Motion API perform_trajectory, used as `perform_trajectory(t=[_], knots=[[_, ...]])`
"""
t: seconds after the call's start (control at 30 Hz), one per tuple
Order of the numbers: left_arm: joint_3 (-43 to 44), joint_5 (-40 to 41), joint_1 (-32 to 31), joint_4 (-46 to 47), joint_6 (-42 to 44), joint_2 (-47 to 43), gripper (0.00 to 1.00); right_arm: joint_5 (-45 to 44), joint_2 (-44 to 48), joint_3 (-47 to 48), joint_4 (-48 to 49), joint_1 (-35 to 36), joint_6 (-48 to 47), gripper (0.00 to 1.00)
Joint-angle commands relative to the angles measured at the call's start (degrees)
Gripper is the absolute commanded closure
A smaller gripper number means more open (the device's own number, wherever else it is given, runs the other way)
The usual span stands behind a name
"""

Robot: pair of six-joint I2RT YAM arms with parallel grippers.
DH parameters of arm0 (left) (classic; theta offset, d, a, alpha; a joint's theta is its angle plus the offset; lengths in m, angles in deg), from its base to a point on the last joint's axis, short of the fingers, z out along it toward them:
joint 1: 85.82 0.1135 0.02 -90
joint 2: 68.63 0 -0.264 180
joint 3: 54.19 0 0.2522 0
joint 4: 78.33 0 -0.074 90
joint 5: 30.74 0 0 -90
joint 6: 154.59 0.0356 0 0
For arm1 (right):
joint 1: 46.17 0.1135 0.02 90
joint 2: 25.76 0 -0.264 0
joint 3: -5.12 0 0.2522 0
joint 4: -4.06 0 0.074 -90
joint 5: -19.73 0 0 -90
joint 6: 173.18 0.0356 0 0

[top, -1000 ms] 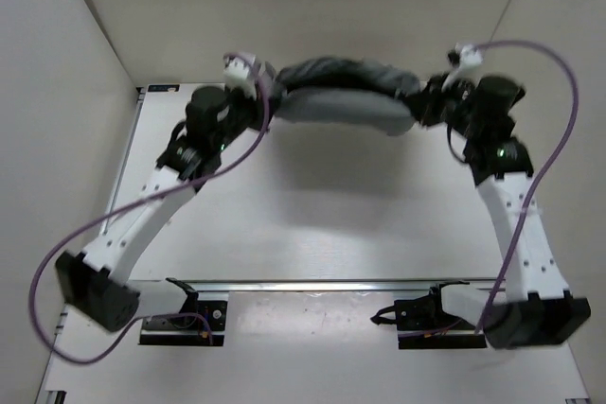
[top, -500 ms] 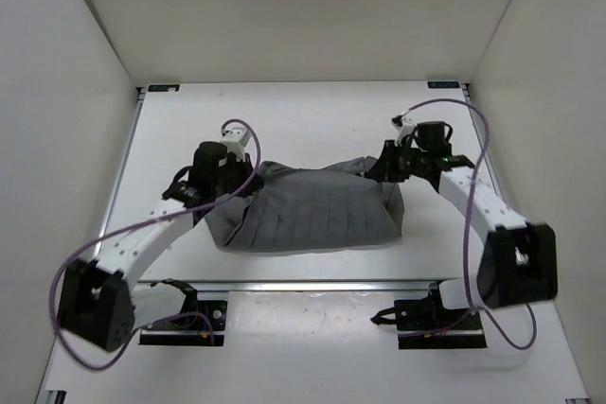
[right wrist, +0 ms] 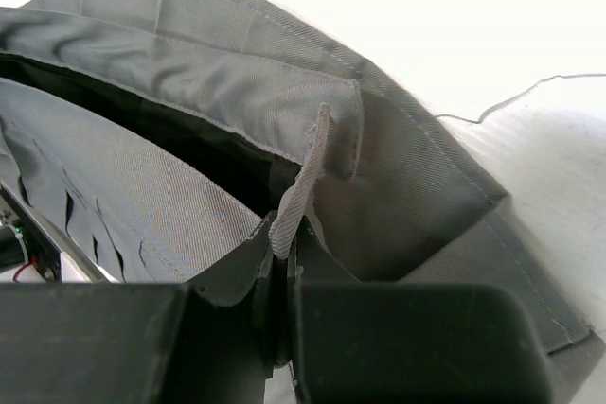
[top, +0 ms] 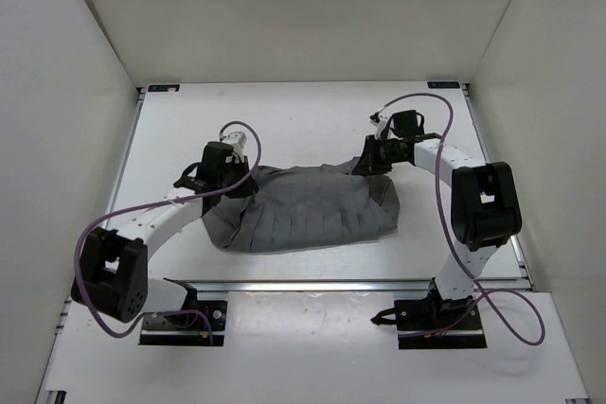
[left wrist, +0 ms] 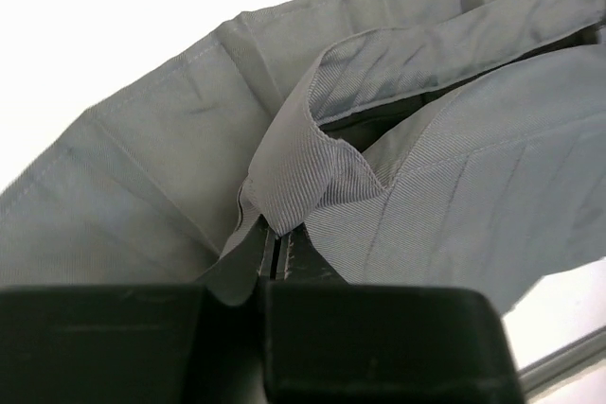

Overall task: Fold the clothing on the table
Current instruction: Fold the skirt

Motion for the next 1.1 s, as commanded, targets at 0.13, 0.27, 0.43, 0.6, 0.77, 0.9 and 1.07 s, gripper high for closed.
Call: perform_trajectory(t=[0.13,0.27,0.43,0.6,0.77,0.9,1.07], knots=[[-7.13,11.01,2.98,-5.85,-8.16,-4.9,1.0,-5.89,1.01,-1.83,1.07,1.73,-4.54,1.0],[-6.18,11.99,3.85,-7.34,-8.96,-3.49,0.72,-5.72,1.97,-1.57,1.07,1.12,-3.76,0.55],[-3.28,11.21,4.65,-6.47,-7.21,-3.49,0.03,-6.51,8.28,-2.45,1.87,-1.25,-3.14,0.18],[4.71,12.25,4.39,-10.77,-4.48,-4.45,0.01,-7.73,17.07,-5.07,-1.29,-2.66,-4.19,0.07],[5.35,13.3,0.7,-13.15,-4.3,-10.94,0.1,-10.99,25.16,-15.18,-2.0,-2.66,-5.86,0.01],[0.18,15.95,-2.9,-15.61,-8.5,-12.81,0.26,-12.92,27.98,-20.81,-3.5,-0.21,-5.87,0.01],[-6.6,15.07,-3.79,-15.7,-12.21,-12.81,0.49,-13.01,27.29,-23.02,-1.66,2.43,-3.85,0.01]])
